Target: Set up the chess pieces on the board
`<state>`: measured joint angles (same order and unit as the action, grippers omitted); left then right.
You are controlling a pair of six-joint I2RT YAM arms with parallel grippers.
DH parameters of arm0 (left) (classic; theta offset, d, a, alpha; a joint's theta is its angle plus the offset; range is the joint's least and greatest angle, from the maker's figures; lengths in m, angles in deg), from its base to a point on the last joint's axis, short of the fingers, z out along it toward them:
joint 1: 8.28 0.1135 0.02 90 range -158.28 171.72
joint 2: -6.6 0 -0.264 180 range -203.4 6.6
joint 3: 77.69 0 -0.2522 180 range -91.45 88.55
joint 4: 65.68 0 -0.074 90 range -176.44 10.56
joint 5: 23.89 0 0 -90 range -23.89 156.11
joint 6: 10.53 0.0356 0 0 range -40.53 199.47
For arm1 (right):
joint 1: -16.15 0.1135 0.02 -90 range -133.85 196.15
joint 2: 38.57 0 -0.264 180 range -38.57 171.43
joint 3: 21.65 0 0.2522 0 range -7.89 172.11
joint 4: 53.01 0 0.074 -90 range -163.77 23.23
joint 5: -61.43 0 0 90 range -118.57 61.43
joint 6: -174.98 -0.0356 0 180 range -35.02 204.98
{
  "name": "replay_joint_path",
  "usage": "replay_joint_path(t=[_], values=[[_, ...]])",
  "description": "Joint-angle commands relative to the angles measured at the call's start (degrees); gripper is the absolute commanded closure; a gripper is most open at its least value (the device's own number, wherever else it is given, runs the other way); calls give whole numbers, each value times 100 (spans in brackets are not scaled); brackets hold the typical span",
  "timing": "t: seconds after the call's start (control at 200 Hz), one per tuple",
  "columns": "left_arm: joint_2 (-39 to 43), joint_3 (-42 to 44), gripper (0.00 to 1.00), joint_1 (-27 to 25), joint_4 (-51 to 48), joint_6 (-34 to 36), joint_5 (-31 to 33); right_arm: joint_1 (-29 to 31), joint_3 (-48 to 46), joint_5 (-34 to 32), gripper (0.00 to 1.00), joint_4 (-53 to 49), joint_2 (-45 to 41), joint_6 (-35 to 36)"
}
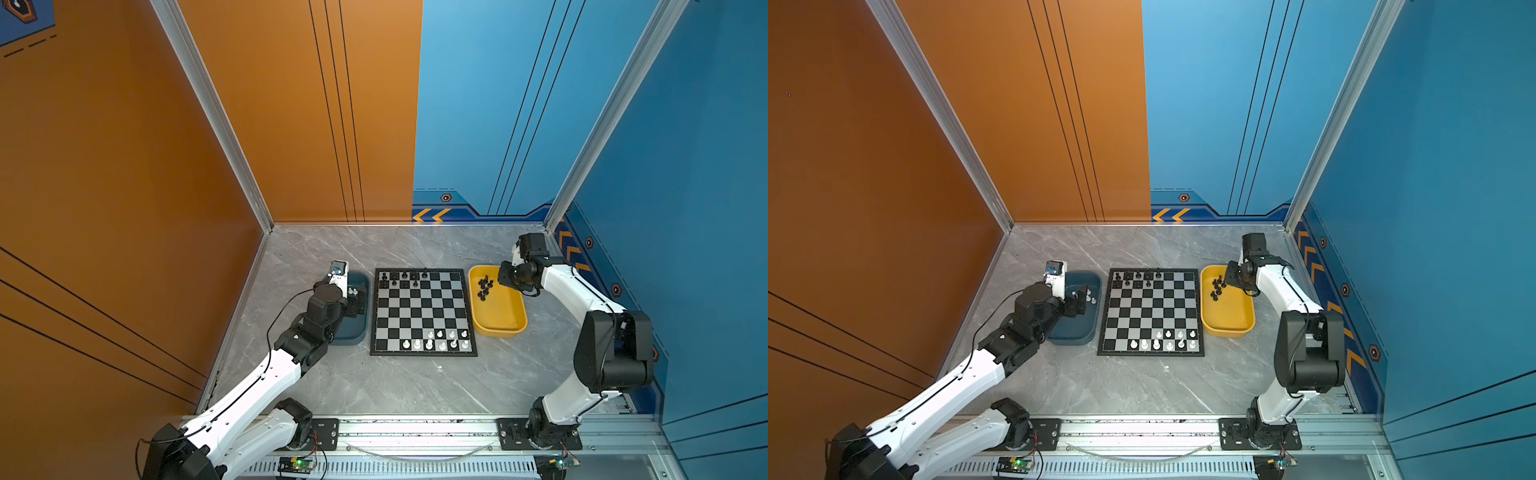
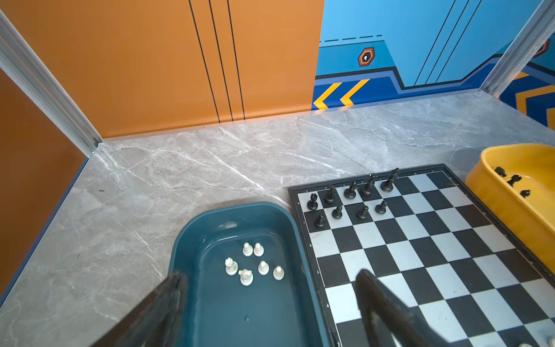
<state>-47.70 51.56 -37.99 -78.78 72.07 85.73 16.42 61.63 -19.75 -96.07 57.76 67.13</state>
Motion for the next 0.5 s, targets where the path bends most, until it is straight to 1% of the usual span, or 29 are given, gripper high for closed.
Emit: replay_joint_path(t=[0.0, 0.496], values=[[-23, -187, 10, -69, 136, -47, -22, 29, 340, 286, 71, 144, 257, 140], [-89, -212, 10, -113, 122, 1, 33, 197, 981, 210, 72, 40, 1081, 466]])
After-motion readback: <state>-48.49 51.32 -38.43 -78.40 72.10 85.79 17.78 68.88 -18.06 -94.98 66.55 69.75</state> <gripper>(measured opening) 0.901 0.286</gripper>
